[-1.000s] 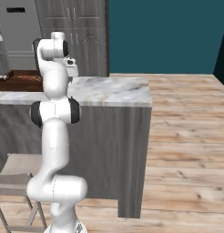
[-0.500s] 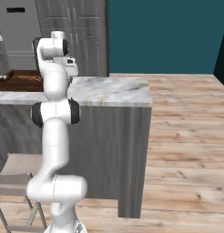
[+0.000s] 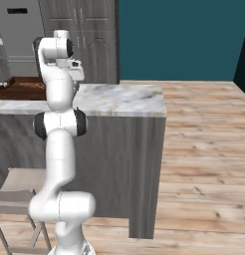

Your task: Take the tongs from the drawer on the left and place them on the dining counter next to the tray containing the kebab skewer.

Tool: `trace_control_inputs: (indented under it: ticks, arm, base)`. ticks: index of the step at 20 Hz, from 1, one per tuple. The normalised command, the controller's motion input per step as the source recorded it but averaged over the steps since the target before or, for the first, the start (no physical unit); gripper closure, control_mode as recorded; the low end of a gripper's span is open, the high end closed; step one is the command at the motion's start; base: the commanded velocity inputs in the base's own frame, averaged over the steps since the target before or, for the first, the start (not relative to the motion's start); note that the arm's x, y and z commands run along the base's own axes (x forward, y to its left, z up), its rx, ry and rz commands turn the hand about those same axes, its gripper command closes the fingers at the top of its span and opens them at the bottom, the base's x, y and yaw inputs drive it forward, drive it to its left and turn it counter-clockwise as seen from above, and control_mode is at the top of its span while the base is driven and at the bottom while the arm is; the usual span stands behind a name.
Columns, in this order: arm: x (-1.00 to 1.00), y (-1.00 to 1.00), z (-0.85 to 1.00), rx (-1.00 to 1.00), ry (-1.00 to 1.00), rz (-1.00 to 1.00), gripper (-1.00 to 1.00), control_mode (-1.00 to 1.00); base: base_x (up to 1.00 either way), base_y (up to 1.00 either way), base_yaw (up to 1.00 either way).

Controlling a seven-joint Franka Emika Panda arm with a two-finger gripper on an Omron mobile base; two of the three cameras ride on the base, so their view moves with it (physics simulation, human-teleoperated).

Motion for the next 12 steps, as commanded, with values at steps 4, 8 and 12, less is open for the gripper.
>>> trace_control_inputs:
  ticks: [4,8,12]
  arm:
    - [-0.95,-0.29,0.32,0.00,-0.12,-0.01,-1.00,-1.00]
    - [-1.00,-0.44,0.04,0.03,-0.19,-0.01,-1.00,-1.00]
    - [-1.00,-0.66,-0.05,0.07,-0.18,-0.03,-1.00,-1.00]
  base:
    - [0.00,0.00,0.00]
    - [0.00,0.00,0.00]
    - [0.00,0.00,0.00]
